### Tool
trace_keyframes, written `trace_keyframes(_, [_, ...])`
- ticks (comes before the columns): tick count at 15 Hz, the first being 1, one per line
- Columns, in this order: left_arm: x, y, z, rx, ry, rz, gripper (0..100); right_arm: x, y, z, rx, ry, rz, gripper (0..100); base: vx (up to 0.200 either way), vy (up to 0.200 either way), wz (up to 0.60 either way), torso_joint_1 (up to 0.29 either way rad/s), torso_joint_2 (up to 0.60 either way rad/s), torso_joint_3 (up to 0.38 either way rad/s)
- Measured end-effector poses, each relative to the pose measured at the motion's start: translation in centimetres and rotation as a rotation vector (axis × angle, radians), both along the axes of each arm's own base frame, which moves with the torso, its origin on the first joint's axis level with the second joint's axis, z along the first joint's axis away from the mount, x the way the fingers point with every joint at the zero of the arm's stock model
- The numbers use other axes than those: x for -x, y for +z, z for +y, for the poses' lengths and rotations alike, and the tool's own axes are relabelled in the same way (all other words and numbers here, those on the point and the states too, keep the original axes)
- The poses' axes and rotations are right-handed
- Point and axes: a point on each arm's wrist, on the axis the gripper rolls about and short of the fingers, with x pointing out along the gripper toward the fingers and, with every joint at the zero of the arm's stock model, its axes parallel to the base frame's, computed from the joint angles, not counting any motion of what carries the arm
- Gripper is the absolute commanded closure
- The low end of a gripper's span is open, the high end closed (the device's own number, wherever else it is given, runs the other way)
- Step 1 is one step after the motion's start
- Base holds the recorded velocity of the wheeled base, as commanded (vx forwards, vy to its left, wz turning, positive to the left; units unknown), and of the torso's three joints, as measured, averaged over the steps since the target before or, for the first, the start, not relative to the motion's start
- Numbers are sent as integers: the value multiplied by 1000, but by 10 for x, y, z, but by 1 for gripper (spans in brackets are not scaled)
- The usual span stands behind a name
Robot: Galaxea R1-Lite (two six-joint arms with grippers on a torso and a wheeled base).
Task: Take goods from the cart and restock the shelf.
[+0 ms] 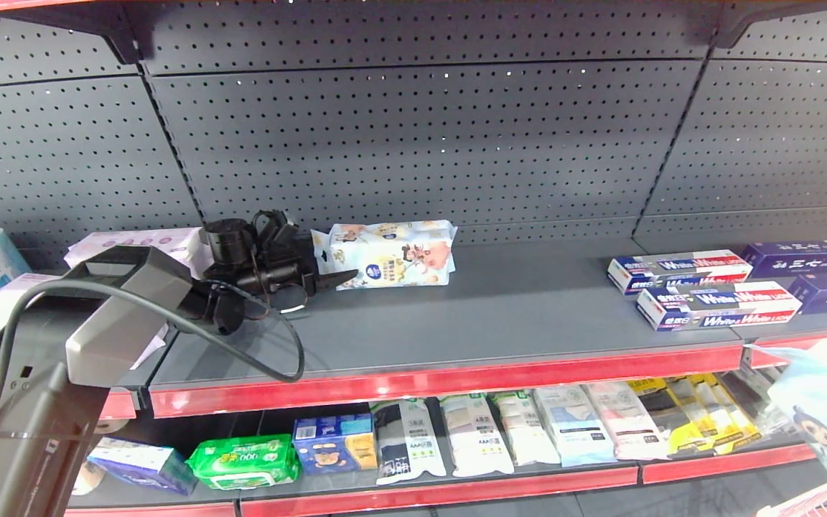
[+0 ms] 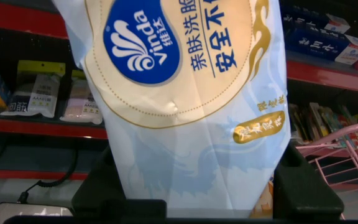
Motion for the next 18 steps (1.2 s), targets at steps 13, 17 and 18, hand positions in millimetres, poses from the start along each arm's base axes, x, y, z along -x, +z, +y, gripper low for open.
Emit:
trace_keyframes(13, [-8,-5,-18,-1,-25,7,0,-2,-3,0,0,2,17,100,0,0,0,0,0,0])
trace_keyframes(17, [-7,-5,-23,0,-35,10,0,-2,-3,0,-1,2,19,100,0,0,0,0,0,0])
trace_keyframes(18, [-7,-4,-25,6,-37,20,0,-2,-4,0,0,2,20,100,0,0,0,0,0,0])
